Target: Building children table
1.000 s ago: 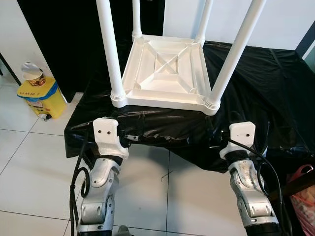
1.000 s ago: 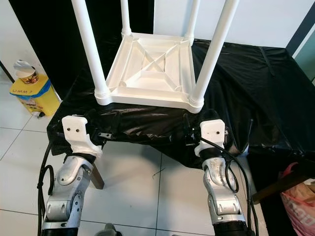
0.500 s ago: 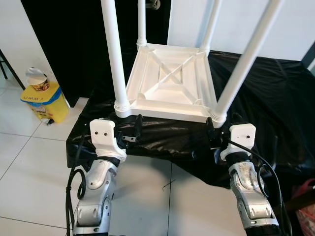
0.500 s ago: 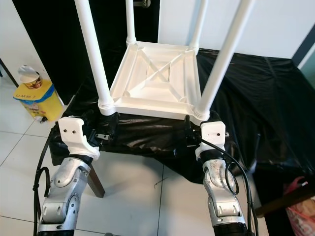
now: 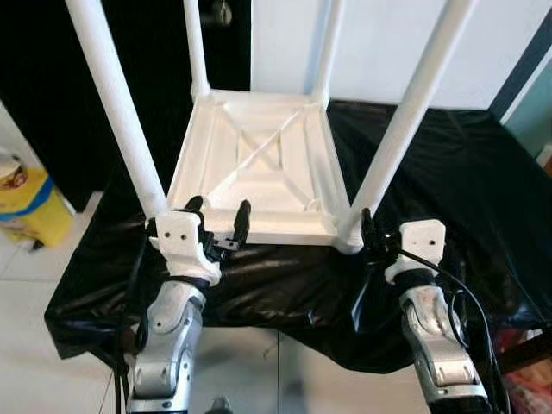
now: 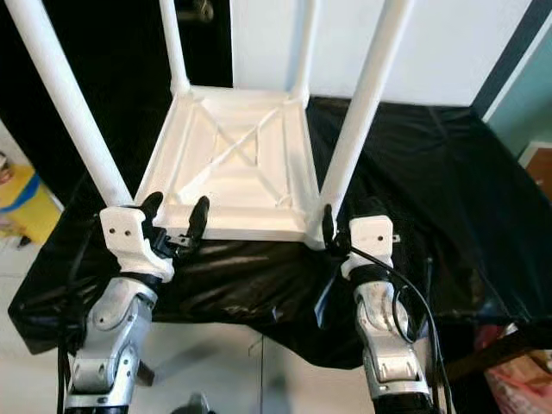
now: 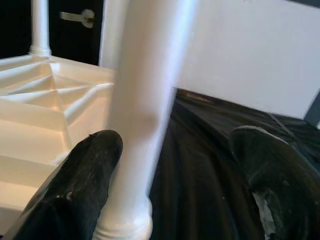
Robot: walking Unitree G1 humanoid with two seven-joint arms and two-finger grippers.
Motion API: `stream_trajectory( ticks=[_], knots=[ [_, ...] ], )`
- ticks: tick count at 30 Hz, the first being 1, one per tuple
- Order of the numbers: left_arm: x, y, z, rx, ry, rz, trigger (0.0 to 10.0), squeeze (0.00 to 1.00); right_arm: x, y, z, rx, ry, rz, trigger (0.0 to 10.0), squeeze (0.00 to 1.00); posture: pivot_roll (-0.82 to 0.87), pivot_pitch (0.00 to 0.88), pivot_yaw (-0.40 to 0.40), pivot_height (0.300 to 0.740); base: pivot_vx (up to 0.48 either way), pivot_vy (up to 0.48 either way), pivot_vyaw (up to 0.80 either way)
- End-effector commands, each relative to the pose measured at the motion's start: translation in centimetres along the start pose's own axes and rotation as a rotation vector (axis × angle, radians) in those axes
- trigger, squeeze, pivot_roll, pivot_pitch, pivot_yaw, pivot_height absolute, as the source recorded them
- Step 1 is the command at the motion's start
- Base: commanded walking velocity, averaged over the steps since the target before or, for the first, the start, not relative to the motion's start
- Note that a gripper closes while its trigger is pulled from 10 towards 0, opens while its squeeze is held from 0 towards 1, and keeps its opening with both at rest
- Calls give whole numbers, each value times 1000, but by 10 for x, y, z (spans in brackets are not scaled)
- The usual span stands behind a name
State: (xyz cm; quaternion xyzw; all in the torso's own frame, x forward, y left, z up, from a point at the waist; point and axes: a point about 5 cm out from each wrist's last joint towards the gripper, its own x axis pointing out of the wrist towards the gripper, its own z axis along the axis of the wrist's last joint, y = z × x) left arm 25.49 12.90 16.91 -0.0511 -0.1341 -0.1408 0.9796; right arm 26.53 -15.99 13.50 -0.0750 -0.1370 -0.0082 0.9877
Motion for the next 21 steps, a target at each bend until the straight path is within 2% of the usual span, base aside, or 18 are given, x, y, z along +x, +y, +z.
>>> stream_trajectory(
  ticks=[1, 7, 11, 14, 19, 21],
  knots=[
    [-1, -6, 1, -14, -10, -31, 10000, 0, -3, -5, -3, -10, 16, -13, 10000, 0, 49, 44, -76, 740, 0, 0, 0],
    [-6, -19, 0, 5, 11, -176, 10000, 0, -5, -7, -7, 29, 50, 0, 10000, 0, 47, 40, -71, 740, 0, 0, 0],
    [-6, -19, -1, 9, 23, -202, 10000, 0, -7, -8, -8, 12, 50, 8, 10000, 0, 46, 37, -68, 740, 0, 0, 0],
    [-6, -20, 0, 58, 30, -269, 10000, 0, -7, -10, -10, 9, 62, 19, 10000, 0, 47, 39, -67, 740, 0, 0, 0],
    [-5, -23, 1, 64, 48, -334, 10000, 0, -3, -10, -10, 21, 71, 20, 10000, 0, 44, 41, -66, 740, 0, 0, 0],
    [-7, -26, 1, 165, 55, -414, 10000, 0, 4, -7, -9, 25, 76, 28, 10000, 0, 43, 43, -62, 740, 0, 0, 0]
  ],
)
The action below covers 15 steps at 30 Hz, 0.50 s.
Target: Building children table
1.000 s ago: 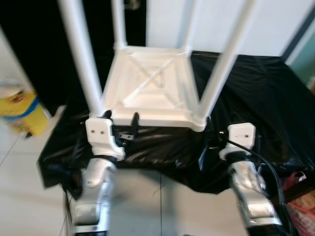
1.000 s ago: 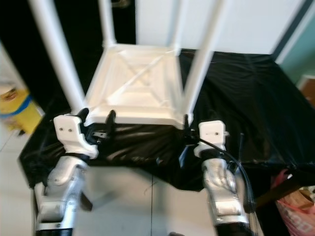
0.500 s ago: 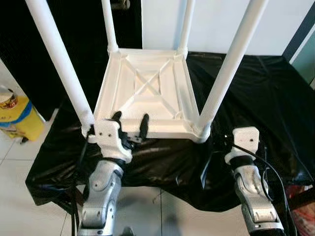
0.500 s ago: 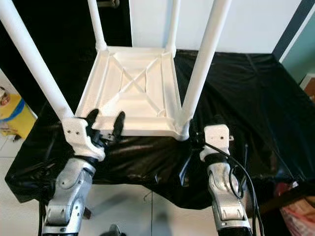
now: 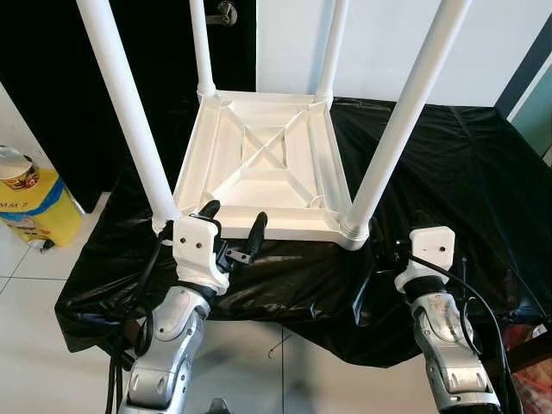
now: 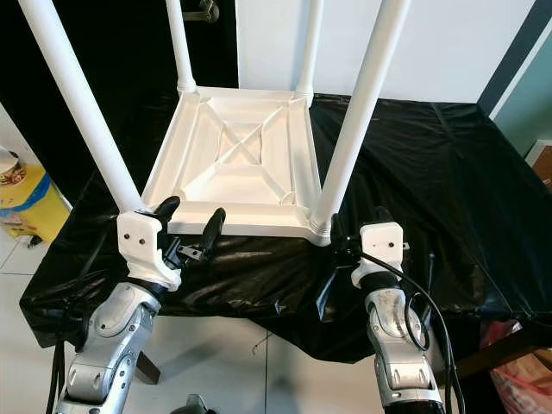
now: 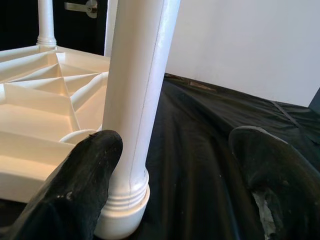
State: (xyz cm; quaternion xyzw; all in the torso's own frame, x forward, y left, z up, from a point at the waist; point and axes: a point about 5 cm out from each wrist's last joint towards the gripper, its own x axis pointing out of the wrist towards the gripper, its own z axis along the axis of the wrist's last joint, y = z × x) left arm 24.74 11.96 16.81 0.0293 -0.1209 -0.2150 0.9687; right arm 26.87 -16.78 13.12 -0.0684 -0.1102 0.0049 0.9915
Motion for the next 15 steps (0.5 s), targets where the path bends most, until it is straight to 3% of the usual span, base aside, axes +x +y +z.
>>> stream_trajectory(
  ticks=[1, 7, 15],
  knots=[
    [0, -15, 3, 77, -7, -275, 10000, 0, 7, 2, -1, 21, 24, 9, 10000, 0, 43, 45, -60, 740, 0, 0, 0],
    [2, -13, 12, 100, -25, -314, 10000, 0, 28, 15, 4, 46, 10, 90, 10000, 0, 45, 50, -55, 740, 0, 0, 0],
    [3, -19, 23, 107, -35, -389, 10000, 0, 57, 18, 13, 38, -6, 82, 10000, 0, 62, 65, -56, 740, 0, 0, 0]
  ],
)
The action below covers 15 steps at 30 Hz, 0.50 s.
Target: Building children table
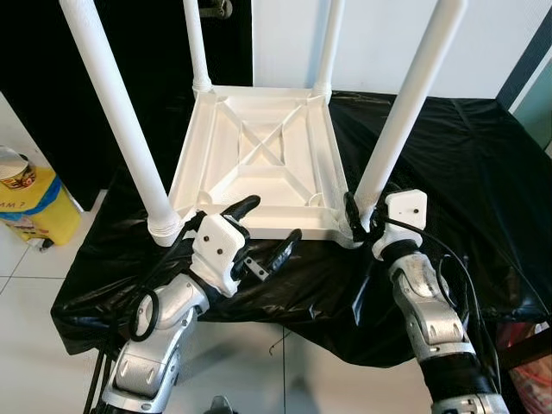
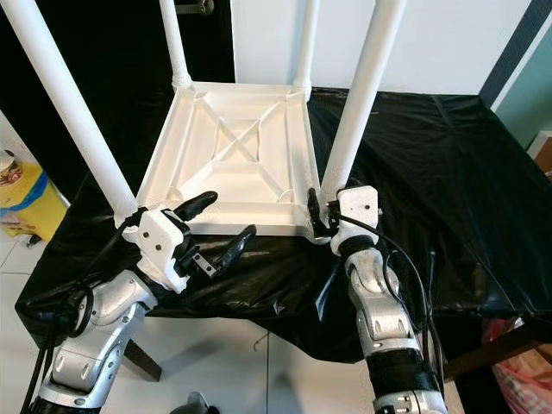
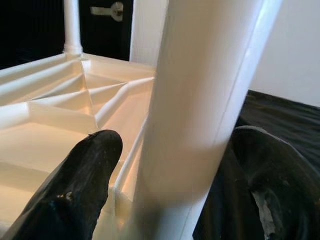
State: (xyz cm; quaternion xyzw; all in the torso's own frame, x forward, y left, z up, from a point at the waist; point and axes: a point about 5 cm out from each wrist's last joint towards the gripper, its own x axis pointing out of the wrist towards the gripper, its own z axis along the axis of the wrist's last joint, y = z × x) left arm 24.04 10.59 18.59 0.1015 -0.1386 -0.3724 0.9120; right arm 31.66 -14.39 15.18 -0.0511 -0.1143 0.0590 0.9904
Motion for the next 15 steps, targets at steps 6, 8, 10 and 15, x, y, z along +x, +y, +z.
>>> stream_trajectory(
  ticks=[6, 8, 10, 15],
  knots=[
    [-1, -5, 2, 37, 17, -88, 10000, 1000, 21, -2, 9, -8, 6, -53, 10000, 0, 68, 70, -59, 740, 0, 0, 0],
    [-1, -5, 1, 58, 29, -95, 10000, 0, 26, -1, 12, -3, 5, -59, 10000, 0, 69, 70, -61, 740, 0, 0, 0],
    [-1, -5, 0, 77, 40, -102, 10000, 0, 31, 0, 16, -1, 1, -66, 10000, 0, 69, 72, -63, 740, 0, 0, 0],
    [-2, -5, -2, 85, 62, -108, 10000, 0, 38, 2, 22, -2, 3, -78, 9020, 0, 67, 76, -66, 740, 0, 0, 0]
  ],
)
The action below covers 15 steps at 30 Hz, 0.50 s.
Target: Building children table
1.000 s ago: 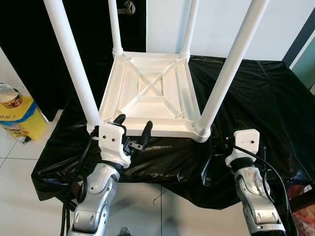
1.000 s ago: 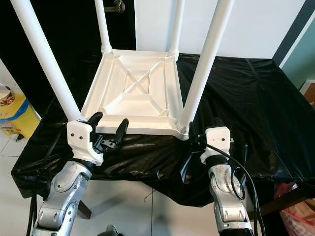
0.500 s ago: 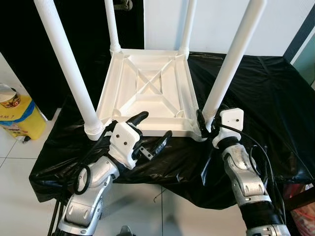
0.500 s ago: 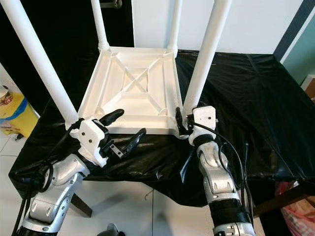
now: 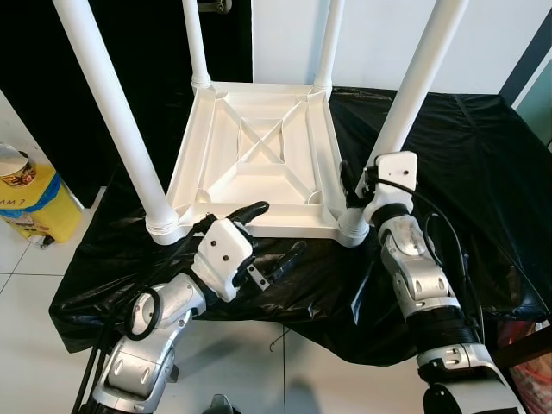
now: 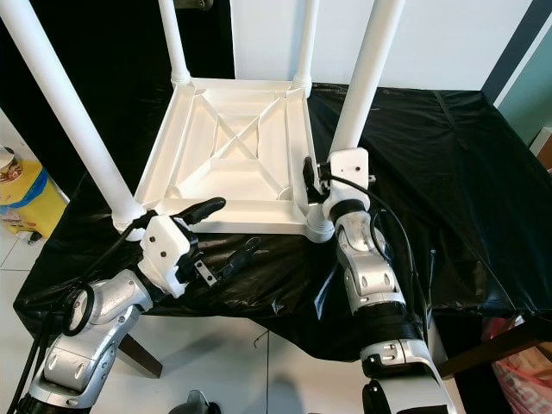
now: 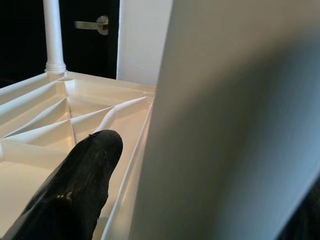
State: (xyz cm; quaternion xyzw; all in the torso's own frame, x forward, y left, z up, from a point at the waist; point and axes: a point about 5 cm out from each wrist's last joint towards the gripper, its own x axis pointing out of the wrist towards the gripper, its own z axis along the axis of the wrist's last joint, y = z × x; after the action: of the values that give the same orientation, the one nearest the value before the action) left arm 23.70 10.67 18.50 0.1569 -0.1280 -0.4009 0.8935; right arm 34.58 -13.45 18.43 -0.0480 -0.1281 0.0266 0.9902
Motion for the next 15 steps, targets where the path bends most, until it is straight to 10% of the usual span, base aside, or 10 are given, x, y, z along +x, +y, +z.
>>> stream_trajectory(
  ticks=[1, 4, 9, 11, 12, 15],
  knots=[
    [2, -3, -4, -9, 25, -30, 10000, 0, 5, -1, -2, -8, 34, -24, 7686, 0, 66, 80, -67, 740, 0, 0, 0],
    [0, -2, -6, -14, 37, -27, 10000, 0, 7, 0, -1, -10, 39, -29, 4745, 0, 64, 89, -68, 740, 0, 0, 0],
    [-1, 5, -6, -20, 43, 9, 10000, 0, 9, 0, -2, -14, 57, -41, 3333, 0, 64, 95, -70, 740, 0, 0, 0],
    [-1, 9, -6, -30, 40, 28, 10000, 0, 10, 0, -3, -19, 63, -44, 3333, 0, 65, 101, -72, 740, 0, 0, 0],
    [-2, 14, -5, -45, 36, 52, 10000, 0, 10, 0, -3, -20, 68, -45, 7412, 0, 66, 103, -71, 740, 0, 0, 0],
    [-3, 17, -4, -54, 34, 67, 10000, 0, 10, 0, -3, -19, 72, -47, 7412, 0, 66, 103, -71, 740, 0, 0, 0]
  ],
)
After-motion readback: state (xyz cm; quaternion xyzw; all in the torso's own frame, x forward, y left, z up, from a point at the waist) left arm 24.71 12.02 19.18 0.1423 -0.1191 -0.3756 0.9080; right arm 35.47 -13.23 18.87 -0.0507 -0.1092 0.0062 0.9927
